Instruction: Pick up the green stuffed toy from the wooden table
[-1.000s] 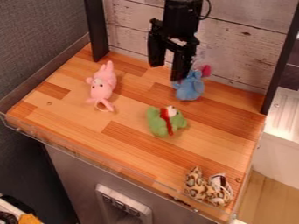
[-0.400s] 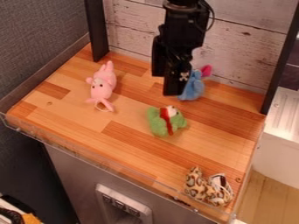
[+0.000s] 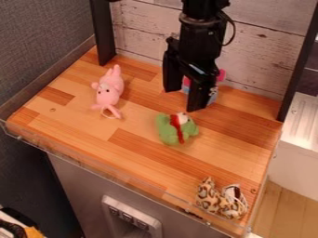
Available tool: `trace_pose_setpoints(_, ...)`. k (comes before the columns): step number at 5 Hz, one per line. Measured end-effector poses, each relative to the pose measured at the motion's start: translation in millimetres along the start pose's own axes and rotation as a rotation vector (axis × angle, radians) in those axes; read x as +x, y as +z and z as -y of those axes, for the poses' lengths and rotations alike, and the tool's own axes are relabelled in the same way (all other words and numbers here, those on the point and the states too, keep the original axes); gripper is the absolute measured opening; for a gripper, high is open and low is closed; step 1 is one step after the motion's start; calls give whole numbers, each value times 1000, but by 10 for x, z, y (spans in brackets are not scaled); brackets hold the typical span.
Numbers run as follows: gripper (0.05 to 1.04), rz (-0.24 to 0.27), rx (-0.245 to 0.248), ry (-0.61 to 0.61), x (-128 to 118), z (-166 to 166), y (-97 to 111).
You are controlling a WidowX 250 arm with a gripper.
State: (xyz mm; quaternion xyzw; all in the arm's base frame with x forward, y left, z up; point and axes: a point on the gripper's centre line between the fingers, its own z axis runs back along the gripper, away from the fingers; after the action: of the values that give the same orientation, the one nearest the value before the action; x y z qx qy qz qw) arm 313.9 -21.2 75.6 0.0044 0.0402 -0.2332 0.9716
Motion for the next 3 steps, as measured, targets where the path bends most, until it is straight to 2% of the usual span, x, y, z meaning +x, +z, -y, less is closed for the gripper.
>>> trace_pose_setpoints(1, 996, -4, -7, 86, -9, 55, -188)
trace_pose_setpoints(2, 999, -9, -7, 68, -1, 91, -392)
trace_pose_setpoints(3, 999, -5, -4, -11, -33, 97, -528)
